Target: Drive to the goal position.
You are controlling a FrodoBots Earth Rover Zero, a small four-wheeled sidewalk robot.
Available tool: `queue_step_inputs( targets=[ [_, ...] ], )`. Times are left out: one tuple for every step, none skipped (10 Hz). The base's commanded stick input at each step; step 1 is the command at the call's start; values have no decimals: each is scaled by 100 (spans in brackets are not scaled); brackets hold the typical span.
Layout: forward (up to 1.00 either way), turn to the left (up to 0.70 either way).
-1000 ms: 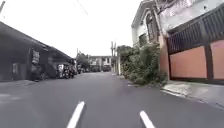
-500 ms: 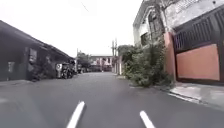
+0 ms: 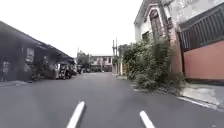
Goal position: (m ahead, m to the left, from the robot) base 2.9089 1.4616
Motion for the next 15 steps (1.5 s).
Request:
queue_step_inputs(
  targets=[
    [85,0],
    [85,0],
    [85,0],
    [85,0],
    [85,0],
    [85,0],
    [85,0],
    [85,0],
    [85,0],
    [85,0],
    [85,0],
    [85,0],
    [85,0],
    [85,2],
    [85,-1]
  ],
)
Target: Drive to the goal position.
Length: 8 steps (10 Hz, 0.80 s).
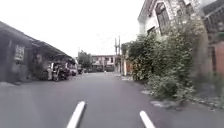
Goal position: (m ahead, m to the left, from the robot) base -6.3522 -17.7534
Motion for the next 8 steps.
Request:
queue_step_inputs(
  targets=[
    [85,-24],
    [85,-34],
    [85,-34],
    [85,-20],
    [85,5],
    [85,2],
    [85,0],
    [85,0]
  ],
)
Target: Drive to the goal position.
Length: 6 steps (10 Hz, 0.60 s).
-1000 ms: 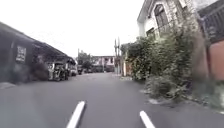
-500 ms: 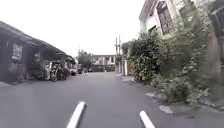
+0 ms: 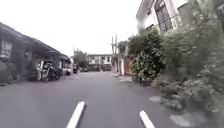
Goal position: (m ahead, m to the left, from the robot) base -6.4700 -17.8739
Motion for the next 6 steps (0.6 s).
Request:
queue_step_inputs(
  targets=[
    [85,0],
    [85,3],
    [85,1],
    [85,0],
    [85,0],
    [85,0]
  ],
)
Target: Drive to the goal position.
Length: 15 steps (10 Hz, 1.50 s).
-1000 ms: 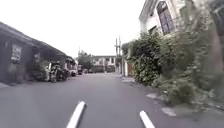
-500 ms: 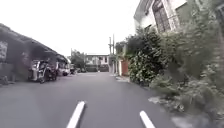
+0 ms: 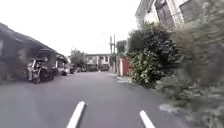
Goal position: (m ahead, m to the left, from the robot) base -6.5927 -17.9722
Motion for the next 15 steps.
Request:
queue_step_inputs(
  targets=[
    [85,0],
    [85,0],
    [85,0],
    [85,0],
    [85,1],
    [85,3],
    [85,0],
    [85,0],
    [85,0],
    [85,0],
    [85,0],
    [85,0],
    [85,0],
    [85,0],
    [85,0]
  ],
)
